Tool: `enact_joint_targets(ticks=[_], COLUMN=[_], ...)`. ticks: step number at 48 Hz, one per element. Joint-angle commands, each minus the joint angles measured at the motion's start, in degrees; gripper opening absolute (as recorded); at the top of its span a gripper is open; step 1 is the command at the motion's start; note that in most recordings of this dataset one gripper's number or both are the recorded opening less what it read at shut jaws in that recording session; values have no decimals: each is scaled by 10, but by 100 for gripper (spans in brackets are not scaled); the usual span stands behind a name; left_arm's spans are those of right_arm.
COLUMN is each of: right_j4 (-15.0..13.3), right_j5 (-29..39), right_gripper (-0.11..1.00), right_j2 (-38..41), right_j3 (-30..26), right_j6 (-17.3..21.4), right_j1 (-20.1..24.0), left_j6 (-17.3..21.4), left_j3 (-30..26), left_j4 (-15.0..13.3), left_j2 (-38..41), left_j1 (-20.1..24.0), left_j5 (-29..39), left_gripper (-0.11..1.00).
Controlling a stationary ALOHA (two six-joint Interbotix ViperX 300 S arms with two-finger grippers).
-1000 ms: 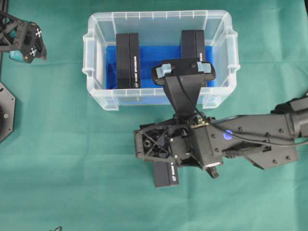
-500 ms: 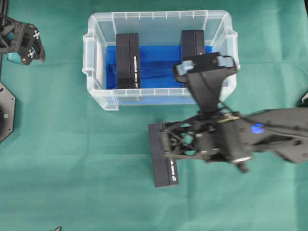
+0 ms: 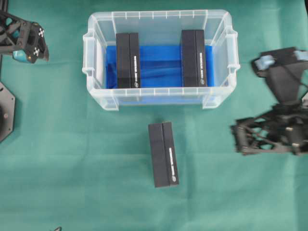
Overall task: Take out the box from the case.
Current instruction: 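Open the right gripper and withdraw it to the right side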
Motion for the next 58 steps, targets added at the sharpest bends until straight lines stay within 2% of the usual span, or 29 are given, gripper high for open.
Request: enact_joint_targets(ticks=[1, 12, 16, 25, 34, 44, 49, 58], right_j4=[-2, -4, -14, -38, -45, -44, -34, -27], right_j5=[3, 8, 8, 8, 6, 3, -11, -39], right_gripper=[91, 91, 91, 91, 91, 91, 91, 91], right_j2=[-42, -83, -91, -111, -141, -154, -153, -149], right_j3=[20, 56, 63, 80, 99, 112, 112, 120], right_j6=[3, -3, -3, -13, -77, -178, -230, -275], right_j1=[7, 9, 8, -28, -104, -202, -256, -308], left_j6=[0, -4, -5, -4, -4, -6, -7, -7], left_j3=[-12, -13, -13, -14, -14, -12, -13, -15], left_j4=[3, 3, 2, 3, 4, 4, 4, 4], left_j2=[-2, -1, 2, 11, 16, 17, 18, 21], left_j1=[-1, -2, -2, -4, -4, -4, -4, -2], left_j5=[-2, 0, -1, -2, -2, -2, -2, -2], left_gripper=[97, 97, 97, 97, 97, 97, 97, 97])
